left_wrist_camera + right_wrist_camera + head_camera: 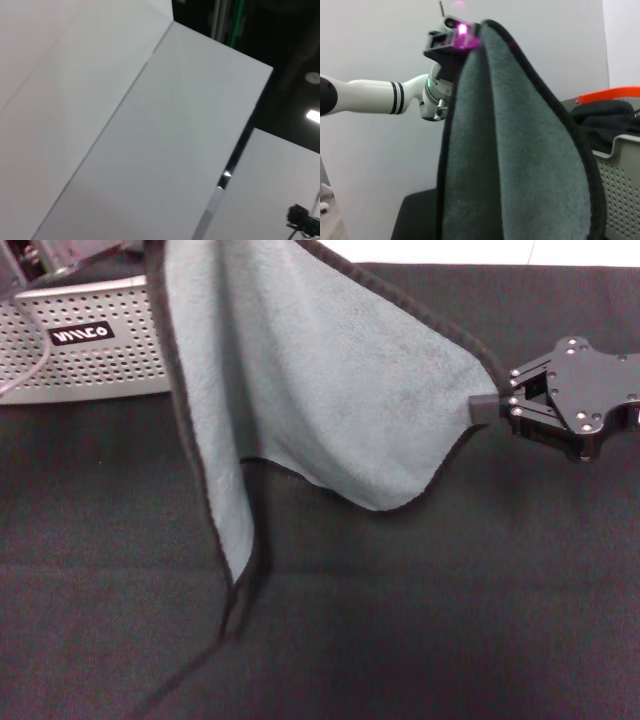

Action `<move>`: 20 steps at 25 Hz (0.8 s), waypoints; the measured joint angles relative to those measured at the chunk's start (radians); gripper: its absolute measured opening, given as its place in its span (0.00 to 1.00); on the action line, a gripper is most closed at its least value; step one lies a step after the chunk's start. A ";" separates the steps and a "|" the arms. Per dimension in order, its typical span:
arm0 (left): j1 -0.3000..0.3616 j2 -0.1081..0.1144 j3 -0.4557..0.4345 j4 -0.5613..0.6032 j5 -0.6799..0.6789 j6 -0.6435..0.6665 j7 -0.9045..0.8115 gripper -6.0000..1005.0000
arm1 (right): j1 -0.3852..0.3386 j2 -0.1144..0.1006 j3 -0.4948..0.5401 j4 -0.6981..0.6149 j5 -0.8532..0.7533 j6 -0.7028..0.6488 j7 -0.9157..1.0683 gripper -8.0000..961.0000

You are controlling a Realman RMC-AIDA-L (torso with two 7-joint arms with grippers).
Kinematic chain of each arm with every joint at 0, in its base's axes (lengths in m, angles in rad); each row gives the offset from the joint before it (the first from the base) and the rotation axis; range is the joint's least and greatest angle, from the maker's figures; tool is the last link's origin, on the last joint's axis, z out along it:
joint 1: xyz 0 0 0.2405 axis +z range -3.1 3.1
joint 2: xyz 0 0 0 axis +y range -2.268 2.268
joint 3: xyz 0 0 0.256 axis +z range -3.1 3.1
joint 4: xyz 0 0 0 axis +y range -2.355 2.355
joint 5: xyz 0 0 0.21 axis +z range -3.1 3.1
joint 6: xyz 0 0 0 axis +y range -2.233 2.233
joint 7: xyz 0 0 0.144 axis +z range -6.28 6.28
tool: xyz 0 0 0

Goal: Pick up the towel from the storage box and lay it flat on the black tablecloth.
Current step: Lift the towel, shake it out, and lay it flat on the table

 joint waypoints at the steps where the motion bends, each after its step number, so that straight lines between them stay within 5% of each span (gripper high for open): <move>1: 0.015 -0.002 -0.005 0.001 0.002 -0.001 0.003 0.02 | -0.013 0.008 0.000 -0.036 -0.006 -0.001 0.013 0.01; 11: 0.135 -0.001 -0.008 -0.013 0.030 -0.001 -0.009 0.02 | -0.116 0.070 0.001 -0.340 -0.065 -0.008 0.211 0.01; 20: 0.218 -0.009 0.001 -0.010 0.053 0.055 -0.014 0.02 | -0.220 0.085 -0.092 -0.567 -0.056 -0.004 0.380 0.01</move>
